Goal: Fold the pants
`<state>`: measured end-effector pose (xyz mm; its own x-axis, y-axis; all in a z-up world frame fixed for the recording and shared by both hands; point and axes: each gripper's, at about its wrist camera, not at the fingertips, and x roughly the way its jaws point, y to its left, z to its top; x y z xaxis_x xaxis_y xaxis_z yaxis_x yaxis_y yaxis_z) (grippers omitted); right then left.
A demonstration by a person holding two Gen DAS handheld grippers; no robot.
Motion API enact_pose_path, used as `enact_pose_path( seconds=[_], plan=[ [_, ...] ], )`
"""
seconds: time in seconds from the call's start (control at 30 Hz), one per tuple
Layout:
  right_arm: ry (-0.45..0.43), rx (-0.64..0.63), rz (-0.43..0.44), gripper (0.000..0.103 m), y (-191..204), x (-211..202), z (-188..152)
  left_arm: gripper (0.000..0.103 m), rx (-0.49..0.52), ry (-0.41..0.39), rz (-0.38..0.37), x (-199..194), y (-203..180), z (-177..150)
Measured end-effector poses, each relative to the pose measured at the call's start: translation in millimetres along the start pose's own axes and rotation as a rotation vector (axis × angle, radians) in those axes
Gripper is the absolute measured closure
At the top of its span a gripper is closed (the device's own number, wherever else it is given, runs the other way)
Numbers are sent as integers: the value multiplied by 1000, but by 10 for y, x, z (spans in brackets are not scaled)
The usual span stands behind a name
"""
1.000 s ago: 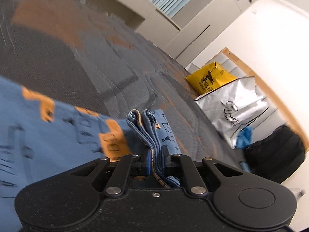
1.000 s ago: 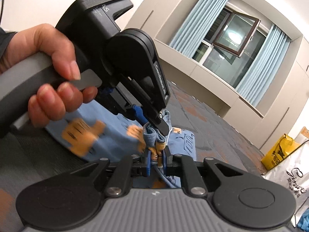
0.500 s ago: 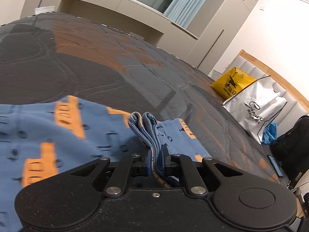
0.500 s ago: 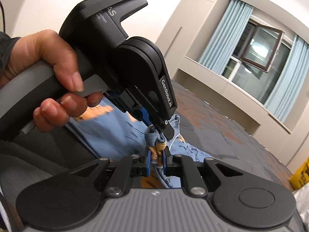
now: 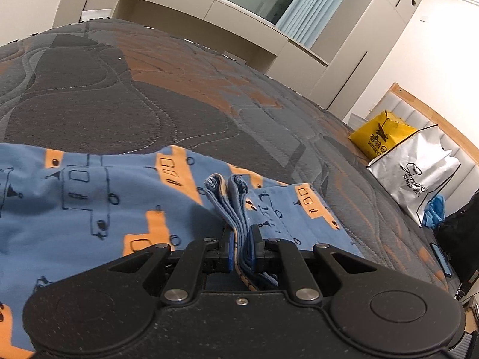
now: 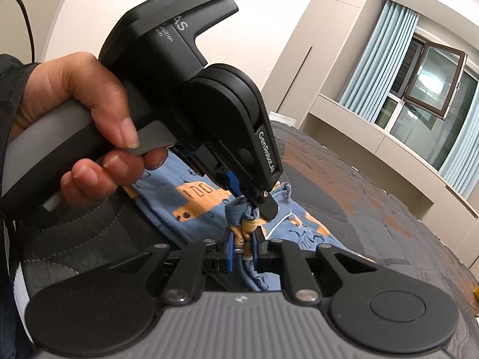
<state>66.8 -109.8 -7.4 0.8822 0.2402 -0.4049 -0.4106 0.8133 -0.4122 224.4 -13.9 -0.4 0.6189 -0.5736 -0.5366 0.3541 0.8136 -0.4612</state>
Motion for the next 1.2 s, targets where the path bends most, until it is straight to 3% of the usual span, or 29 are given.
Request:
enact_pose_path(
  seconds=[0.33, 0.47, 0.5, 0.57, 0.6, 0.63, 0.7, 0.77, 0.83, 1.03, 1.13, 1.2],
  plan=[
    [35, -27, 31, 88, -85, 271, 48, 92, -46, 16, 10, 41, 171, -96],
    [38, -32, 38, 84, -123, 340, 50, 85, -68, 6, 15, 23, 195, -93],
    [34, -32, 39, 81, -135, 346, 50, 78, -68, 0, 25, 2, 188, -86],
    [16, -29, 48, 63, -119, 313, 38, 53, -56, -28, 60, -58, 153, -70],
    [3, -24, 52, 43, -144, 288, 25, 45, -54, -43, 81, -89, 146, -56],
    [-10, -21, 45, 24, -167, 253, 1, 29, -53, -66, 109, -125, 129, -47],
    [-34, -26, 19, 11, -228, 167, -54, 15, -38, -115, 157, -189, 98, -24],
    [-42, -25, -33, 6, -357, 93, -131, 2, -15, -160, 215, -219, 38, -8],
    [-30, -3, -101, 1, -528, 58, -224, 1, 21, -192, 278, -196, -49, 7],
    [9, 80, -300, 0, -1297, 303, -384, 1, 238, -189, 478, 121, -348, -50],
    [14, 56, -313, 0, -1532, 618, -348, 1, 293, -161, 557, 279, -384, -101],
    [-16, 55, -256, 0, -1591, 799, -315, 1, 269, -145, 549, 285, -338, -93]
  ],
)
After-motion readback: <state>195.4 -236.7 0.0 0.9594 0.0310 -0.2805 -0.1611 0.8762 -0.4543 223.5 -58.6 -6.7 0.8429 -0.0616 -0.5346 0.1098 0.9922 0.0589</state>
